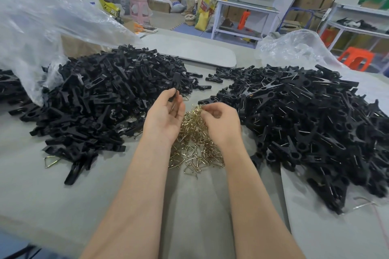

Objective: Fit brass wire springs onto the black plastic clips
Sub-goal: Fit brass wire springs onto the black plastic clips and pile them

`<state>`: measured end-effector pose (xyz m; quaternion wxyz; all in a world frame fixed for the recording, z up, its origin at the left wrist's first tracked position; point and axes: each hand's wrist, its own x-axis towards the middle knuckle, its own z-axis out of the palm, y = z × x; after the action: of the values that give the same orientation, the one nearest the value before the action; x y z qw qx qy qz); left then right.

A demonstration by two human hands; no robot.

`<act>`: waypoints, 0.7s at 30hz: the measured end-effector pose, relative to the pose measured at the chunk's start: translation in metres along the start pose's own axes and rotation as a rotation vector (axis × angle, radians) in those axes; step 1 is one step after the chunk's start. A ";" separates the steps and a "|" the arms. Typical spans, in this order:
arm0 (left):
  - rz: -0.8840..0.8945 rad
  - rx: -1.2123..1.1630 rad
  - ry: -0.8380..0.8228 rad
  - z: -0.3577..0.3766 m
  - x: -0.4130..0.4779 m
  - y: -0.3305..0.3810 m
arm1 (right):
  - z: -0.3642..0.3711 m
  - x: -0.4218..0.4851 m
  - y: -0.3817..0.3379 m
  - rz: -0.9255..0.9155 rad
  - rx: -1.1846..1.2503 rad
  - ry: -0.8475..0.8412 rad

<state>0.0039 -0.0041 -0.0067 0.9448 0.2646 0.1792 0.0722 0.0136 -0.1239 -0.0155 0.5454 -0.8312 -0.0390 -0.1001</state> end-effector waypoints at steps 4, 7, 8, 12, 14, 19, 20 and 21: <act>0.080 0.034 0.052 0.000 0.003 0.001 | -0.001 -0.003 -0.005 -0.120 0.051 0.047; 0.158 0.066 0.069 -0.001 0.003 0.000 | 0.004 -0.006 0.000 -0.070 -0.205 -0.092; 0.169 0.072 0.071 -0.001 0.004 -0.001 | 0.003 -0.005 0.000 -0.056 -0.181 -0.080; 0.169 0.085 0.066 0.000 0.004 0.000 | -0.005 0.000 -0.006 -0.051 -0.025 -0.008; 0.158 0.109 0.052 0.000 0.004 -0.001 | -0.006 -0.003 -0.010 -0.112 -0.010 0.055; 0.184 0.254 0.002 0.002 0.002 -0.004 | -0.009 -0.004 -0.008 -0.164 -0.145 0.066; 0.191 0.296 -0.003 0.002 0.002 -0.005 | -0.008 -0.003 -0.005 -0.111 -0.168 0.044; 0.196 0.331 -0.005 0.003 0.002 -0.005 | -0.008 -0.001 -0.003 -0.064 -0.145 0.040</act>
<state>0.0068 -0.0098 -0.0075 0.8773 0.4328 0.1594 0.1327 0.0109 -0.1303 -0.0100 0.4809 -0.8648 -0.0473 -0.1365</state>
